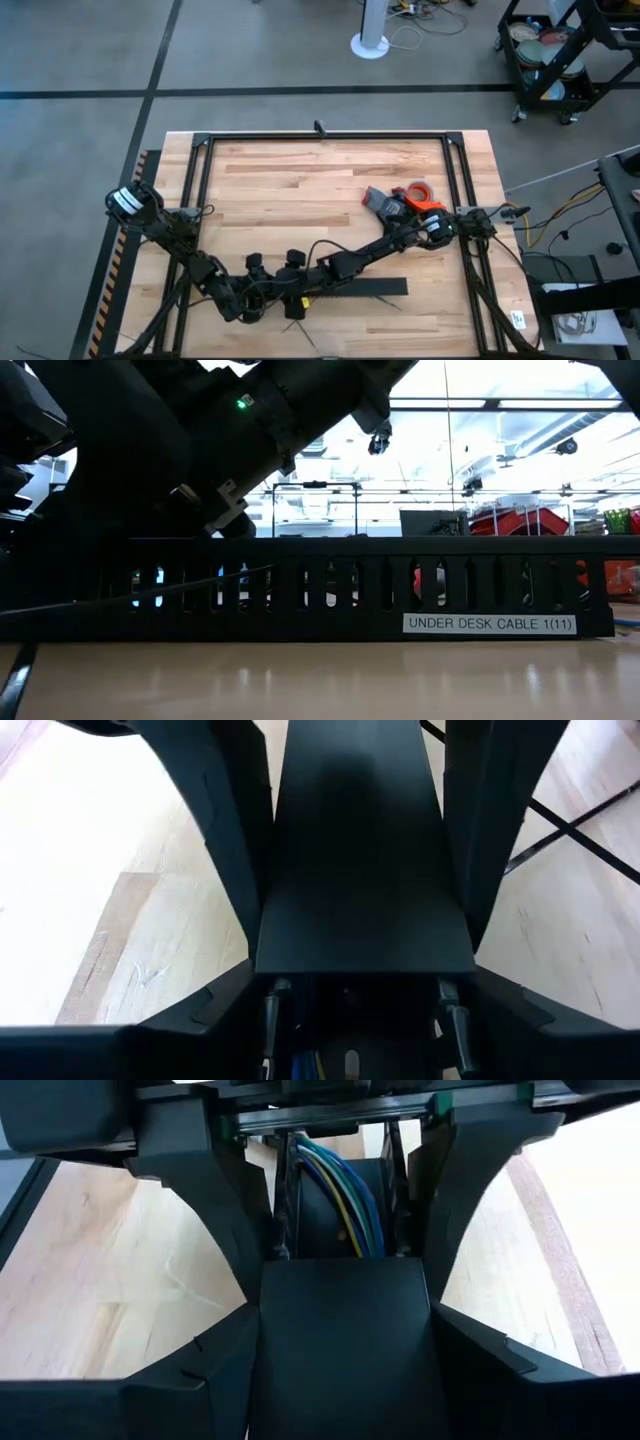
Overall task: Ziptie cables
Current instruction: Insert the black cable duct cover into the black cable duct
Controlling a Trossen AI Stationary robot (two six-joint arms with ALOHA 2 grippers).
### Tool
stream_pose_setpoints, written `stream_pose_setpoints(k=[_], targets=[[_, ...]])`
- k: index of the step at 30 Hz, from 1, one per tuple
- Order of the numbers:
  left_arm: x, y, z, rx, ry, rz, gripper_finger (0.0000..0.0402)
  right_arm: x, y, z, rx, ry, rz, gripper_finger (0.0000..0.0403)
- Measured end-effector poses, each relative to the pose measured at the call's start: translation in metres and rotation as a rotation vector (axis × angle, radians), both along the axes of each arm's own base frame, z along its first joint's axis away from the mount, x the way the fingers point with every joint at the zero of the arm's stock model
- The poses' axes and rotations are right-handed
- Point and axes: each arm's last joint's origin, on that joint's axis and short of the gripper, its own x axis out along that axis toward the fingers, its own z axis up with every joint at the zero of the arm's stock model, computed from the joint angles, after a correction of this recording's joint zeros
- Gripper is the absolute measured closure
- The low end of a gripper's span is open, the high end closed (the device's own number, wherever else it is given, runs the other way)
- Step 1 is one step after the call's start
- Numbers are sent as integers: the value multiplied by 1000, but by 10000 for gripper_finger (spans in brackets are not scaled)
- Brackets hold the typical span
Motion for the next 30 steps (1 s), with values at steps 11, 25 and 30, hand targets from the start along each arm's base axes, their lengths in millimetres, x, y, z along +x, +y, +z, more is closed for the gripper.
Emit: stream_pose_setpoints(k=[11, 25, 30], targets=[[-7, 4, 17, -44, 60, -90, 104, -1, 2, -1, -18, 31, 26, 187], [-36, -2, 9, 1, 158, -102, 93, -3, 1, 0, -24, 54, 35, 182], [-35, -4, -2, -4, 133, -87, 94, -3, 1, -1, -19, 46, 42, 185]])
